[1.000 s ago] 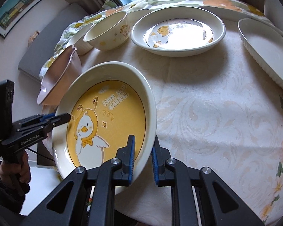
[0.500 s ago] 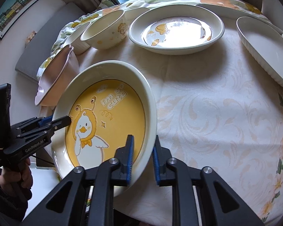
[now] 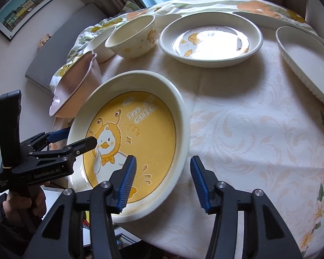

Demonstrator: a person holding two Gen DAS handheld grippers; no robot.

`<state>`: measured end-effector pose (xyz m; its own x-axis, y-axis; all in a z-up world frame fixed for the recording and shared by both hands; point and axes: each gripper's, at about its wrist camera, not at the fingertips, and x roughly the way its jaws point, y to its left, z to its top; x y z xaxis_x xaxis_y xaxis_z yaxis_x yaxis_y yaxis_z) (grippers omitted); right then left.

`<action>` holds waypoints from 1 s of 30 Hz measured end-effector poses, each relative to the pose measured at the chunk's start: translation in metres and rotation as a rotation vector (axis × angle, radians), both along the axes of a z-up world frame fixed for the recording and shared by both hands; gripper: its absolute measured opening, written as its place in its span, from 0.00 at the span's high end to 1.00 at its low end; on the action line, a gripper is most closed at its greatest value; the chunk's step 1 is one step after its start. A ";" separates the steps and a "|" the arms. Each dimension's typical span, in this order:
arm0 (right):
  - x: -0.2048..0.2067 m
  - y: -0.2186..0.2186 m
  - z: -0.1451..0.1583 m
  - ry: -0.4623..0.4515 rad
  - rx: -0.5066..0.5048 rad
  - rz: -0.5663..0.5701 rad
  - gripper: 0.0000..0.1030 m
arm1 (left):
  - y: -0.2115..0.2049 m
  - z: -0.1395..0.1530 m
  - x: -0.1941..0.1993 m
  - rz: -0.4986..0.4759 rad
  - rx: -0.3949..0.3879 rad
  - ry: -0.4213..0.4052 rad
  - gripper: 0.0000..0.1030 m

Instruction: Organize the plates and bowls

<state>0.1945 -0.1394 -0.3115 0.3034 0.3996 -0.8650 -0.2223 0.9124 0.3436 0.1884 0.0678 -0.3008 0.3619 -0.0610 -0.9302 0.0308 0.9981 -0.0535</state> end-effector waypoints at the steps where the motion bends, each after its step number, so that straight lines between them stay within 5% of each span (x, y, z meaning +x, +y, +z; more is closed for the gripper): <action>1: -0.001 -0.004 0.004 -0.005 0.005 -0.005 0.54 | -0.001 0.004 -0.002 0.002 0.005 -0.004 0.22; 9: -0.020 -0.057 0.063 -0.103 0.033 -0.056 0.53 | -0.052 0.084 -0.025 -0.037 0.023 -0.135 0.21; 11: -0.027 -0.075 0.080 -0.135 0.040 -0.060 0.28 | -0.068 0.107 -0.030 -0.045 0.022 -0.180 0.09; 12: -0.031 -0.085 0.089 -0.154 0.042 -0.057 0.04 | -0.077 0.118 -0.032 -0.044 0.027 -0.207 0.01; 13: -0.035 -0.093 0.097 -0.176 0.038 -0.061 0.00 | -0.084 0.126 -0.033 -0.044 0.030 -0.234 0.00; 23: -0.065 -0.185 0.132 -0.263 -0.024 -0.149 0.00 | -0.185 0.177 0.002 -0.196 -0.001 -0.342 0.00; 30: -0.072 -0.225 0.138 -0.254 -0.018 -0.279 0.00 | -0.247 0.186 0.067 -0.432 -0.093 -0.285 0.00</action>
